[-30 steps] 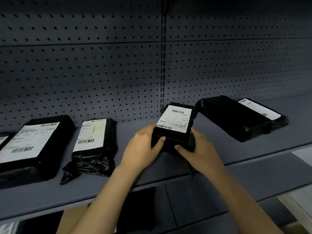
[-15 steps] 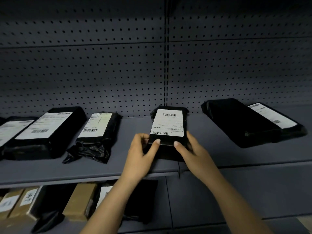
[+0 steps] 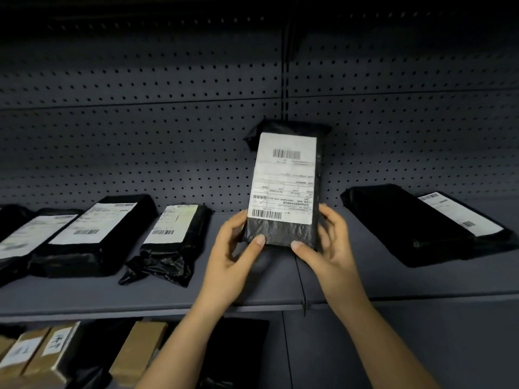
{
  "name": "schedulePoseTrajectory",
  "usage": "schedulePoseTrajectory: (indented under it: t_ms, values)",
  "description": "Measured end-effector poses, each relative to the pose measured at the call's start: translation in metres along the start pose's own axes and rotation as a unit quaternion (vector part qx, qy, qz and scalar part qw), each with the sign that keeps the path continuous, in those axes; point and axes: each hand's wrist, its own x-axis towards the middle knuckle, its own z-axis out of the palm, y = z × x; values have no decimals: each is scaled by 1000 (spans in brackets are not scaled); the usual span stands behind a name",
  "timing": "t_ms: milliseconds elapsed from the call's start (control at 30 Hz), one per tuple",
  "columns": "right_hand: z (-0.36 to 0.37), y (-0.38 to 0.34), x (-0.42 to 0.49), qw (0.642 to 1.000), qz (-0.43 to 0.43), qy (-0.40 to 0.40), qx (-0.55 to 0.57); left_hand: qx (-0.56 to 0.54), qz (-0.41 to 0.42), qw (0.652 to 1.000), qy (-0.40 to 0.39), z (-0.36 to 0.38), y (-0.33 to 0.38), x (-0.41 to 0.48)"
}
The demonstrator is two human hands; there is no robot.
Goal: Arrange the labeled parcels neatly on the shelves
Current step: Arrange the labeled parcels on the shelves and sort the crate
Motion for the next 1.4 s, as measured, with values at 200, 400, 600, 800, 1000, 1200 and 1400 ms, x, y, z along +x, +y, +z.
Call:
schedulePoseTrajectory:
  t_ms: [200,400,600,800,1000,1200,1400]
  values:
    - [10,-3,9,998,-42,-13,49,-42,-16,999,-4,-9,15,5]
    - [20,-3,13,997,-35,-20,70,-100,-32,993,43,-1,16,10]
    - [15,-10,28,995,27,-2,94,-135,-53,986,79,-7,20,26]
    - [-4,-26,58,984,86,60,144,-97,-40,994,36,-20,20,36]
    - [1,-19,56,976,92,101,168,-92,-84,988,91,-6,11,28]
    - [3,-17,51,973,94,113,178,-157,-94,978,99,15,8,18]
    - [-28,-26,56,960,131,137,206,-141,-92,978,121,-14,6,41]
